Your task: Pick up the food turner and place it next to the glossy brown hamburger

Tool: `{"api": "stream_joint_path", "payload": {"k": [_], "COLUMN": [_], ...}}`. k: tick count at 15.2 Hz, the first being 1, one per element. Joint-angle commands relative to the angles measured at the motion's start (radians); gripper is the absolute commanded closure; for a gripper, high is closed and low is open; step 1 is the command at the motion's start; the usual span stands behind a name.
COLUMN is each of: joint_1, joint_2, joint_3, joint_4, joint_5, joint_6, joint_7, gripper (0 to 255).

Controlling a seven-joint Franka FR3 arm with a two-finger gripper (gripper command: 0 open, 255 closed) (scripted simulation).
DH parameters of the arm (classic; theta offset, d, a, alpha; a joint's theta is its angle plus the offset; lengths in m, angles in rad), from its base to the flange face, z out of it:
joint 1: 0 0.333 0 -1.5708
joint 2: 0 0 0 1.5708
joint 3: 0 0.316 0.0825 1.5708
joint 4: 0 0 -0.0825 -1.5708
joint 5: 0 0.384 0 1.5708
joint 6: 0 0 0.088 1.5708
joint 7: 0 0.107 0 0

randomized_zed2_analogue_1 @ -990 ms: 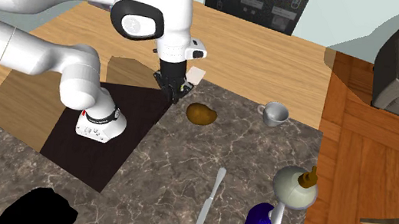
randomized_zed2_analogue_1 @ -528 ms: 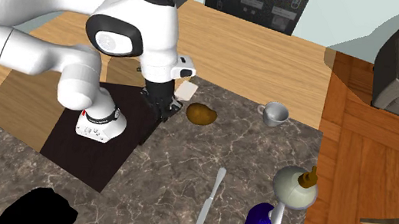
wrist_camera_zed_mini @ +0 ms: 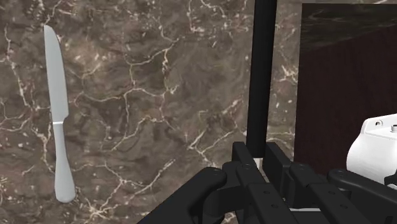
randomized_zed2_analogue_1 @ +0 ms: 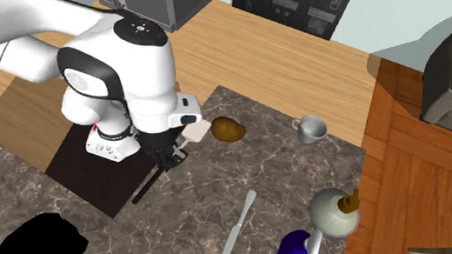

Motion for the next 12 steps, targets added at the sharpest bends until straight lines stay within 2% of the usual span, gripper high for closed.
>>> {"api": "stream_joint_path", "payload": {"k": [1,7,12], "joint_1": [-0.017,-0.040,-0.022], "joint_2": [0.010,0.058,0.121], "joint_3": [-0.052,-0.201,-0.338], "joint_4": [0.023,0.114,0.218], "joint_5": [-0.035,-0.111,-0.149], "joint_6": [0.010,0.039,0.073], "joint_7": [-0.054,-0.201,-0.322], "gripper": [255,255,255]}}
